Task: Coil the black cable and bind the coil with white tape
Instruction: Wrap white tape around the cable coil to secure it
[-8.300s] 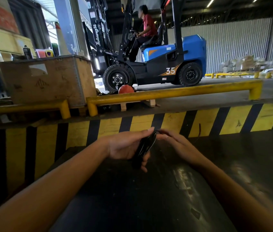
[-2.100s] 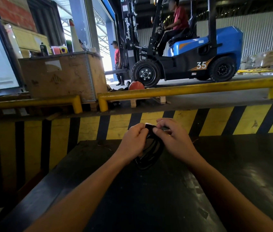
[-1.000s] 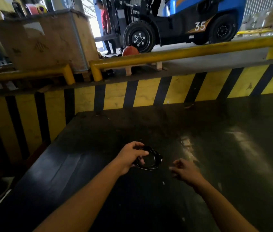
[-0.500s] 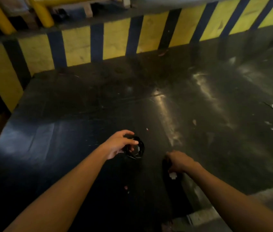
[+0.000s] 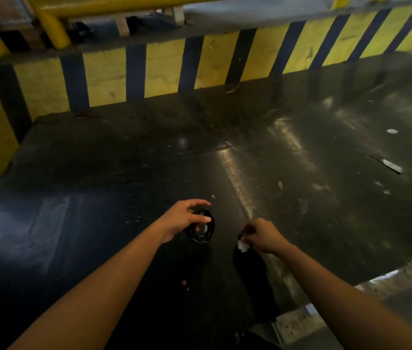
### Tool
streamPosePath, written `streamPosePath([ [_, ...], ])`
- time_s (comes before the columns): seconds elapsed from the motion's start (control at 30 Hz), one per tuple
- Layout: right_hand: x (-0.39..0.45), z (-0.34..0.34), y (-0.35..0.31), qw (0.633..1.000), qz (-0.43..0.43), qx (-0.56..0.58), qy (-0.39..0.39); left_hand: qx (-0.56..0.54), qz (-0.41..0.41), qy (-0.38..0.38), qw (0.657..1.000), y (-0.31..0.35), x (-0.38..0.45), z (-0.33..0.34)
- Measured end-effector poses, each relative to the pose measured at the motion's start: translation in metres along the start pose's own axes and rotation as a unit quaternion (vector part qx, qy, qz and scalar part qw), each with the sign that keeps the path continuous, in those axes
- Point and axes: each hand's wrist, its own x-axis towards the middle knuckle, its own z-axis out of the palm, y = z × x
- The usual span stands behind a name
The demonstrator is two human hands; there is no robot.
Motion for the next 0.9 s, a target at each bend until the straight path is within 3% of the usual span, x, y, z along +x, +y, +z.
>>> streamPosePath([
  [0.13, -0.008, -0.042, -0.043, 0.984, -0.083, 0.146, 0.052, -0.001, 0.02, -0.006, 1.0, 0.015, 0.0, -0.005],
  [0.33, -0.021, -0.113, -0.1, 0.97, -0.219, 0.059, 0.086, -0.032, 0.076, -0.043, 0.996, 0.075, 0.0, -0.009],
  [0.6, -0.022, -0.169, -0.132, 0.942, -0.275, 0.001, 0.194, -0.049, 0.146, -0.015, 0.988, 0.148, 0.003, -0.013],
  [0.7, -0.023, -0.178, -0.134, 0.921, -0.29, 0.064, 0.252, -0.099, 0.144, -0.024, 0.984, 0.172, 0.008, -0.012],
  [0.9, -0.029, -0.194, -0.13, 0.882, -0.306, 0.21, 0.292, -0.146, 0.132, -0.02, 0.98, 0.203, 0.014, -0.003],
])
